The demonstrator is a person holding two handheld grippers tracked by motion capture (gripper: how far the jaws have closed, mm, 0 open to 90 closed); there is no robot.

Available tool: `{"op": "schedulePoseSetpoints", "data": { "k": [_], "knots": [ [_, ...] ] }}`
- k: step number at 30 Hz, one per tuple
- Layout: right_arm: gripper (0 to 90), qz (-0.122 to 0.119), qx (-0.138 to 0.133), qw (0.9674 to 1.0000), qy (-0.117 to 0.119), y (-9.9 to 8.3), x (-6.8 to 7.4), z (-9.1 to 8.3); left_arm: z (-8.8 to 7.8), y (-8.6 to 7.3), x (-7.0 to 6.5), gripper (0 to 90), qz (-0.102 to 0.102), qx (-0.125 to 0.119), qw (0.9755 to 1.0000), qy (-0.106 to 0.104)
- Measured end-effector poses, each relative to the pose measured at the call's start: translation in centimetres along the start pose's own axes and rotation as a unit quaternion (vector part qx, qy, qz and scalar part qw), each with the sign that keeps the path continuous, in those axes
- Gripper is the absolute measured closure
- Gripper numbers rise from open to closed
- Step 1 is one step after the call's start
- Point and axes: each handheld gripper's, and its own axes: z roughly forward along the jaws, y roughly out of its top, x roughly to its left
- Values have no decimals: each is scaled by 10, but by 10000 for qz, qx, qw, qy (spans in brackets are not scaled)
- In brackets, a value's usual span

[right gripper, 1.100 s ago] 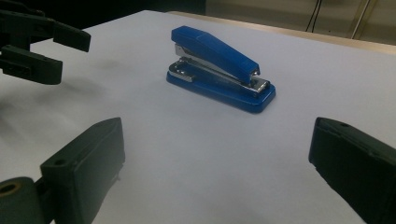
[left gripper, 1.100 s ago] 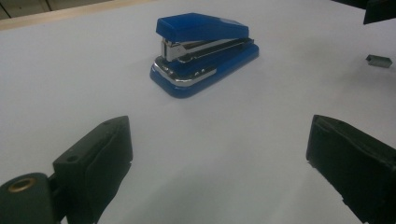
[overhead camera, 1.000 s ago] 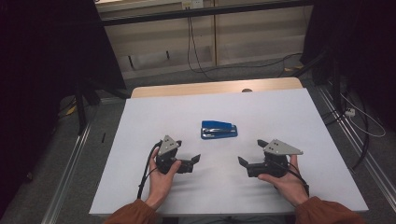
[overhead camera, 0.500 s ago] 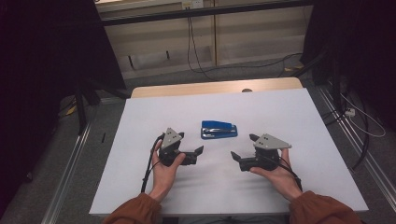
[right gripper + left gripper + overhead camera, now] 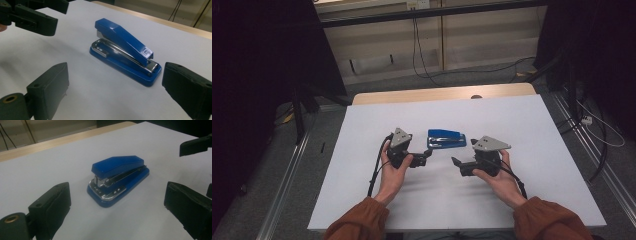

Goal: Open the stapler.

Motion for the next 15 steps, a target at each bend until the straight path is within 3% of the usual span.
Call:
{"op": "schedulePoseSetpoints", "data": {
  "k": [3, 5, 7, 8, 9, 11, 15],
  "knots": [
    [89, 296, -13, 9992, 258, 1, 0, 7, 3, 6, 4, 68, 75, -137, 9999, 63],
    [89, 358, -40, 9989, 299, 2, 0, 10, 5, 8, 7, 57, 14, -158, 9999, -4],
    [90, 404, -58, 9986, 326, 3, 0, 11, 6, 8, 8, 57, 23, -115, 9999, 60],
    [103, 378, -22, 9989, 281, 4, 0, 12, 8, 9, 9, 57, 44, -115, 9999, 74],
    [129, 192, 80, 9998, 34, 7, 0, 14, 12, 10, 11, 65, 102, -138, 9997, 157],
    [132, 335, 43, 9993, 134, 9, -2, 17, 15, 11, 14, 66, 96, -95, 9998, 166],
    [105, 223, -30, 9995, 235, 9, -4, 22, 20, 14, 18, 67, 176, -93, 9996, 193]
  ]
}}
